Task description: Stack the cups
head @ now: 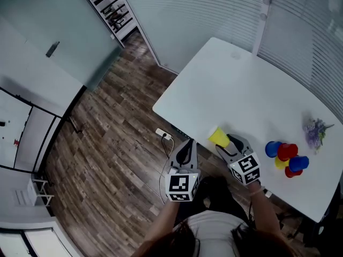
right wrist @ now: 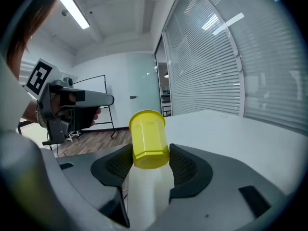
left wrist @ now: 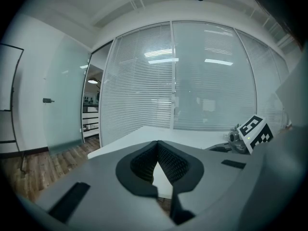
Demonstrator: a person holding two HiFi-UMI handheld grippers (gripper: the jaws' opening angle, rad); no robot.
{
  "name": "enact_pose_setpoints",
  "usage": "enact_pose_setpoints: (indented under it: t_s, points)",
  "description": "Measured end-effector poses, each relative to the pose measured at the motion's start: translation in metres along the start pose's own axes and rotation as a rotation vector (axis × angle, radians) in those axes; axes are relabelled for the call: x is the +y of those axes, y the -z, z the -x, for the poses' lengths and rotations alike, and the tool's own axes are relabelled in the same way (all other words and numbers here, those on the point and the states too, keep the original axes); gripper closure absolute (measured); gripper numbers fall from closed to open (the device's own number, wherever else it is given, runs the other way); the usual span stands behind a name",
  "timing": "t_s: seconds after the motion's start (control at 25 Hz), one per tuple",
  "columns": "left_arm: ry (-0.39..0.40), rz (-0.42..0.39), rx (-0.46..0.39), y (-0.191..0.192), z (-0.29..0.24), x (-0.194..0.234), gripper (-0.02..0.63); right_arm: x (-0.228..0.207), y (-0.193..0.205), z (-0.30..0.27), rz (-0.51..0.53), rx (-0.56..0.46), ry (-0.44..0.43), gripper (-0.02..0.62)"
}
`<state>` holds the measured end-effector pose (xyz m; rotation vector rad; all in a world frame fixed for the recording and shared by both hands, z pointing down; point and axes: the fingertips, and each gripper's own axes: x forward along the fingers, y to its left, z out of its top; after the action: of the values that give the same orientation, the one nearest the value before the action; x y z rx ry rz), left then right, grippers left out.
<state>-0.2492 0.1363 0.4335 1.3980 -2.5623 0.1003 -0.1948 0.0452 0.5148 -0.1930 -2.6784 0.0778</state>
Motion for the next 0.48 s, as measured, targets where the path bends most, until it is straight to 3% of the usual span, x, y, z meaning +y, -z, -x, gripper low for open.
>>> enact_pose_setpoints:
  t_s: [0.48]
  points:
    - [0.155, -0.046, -0.029, -0.016, -0.038, -0.046, 0.589, -0.036, -0.003, 0.046, -0.094, -0.076, 0.148, 0.334]
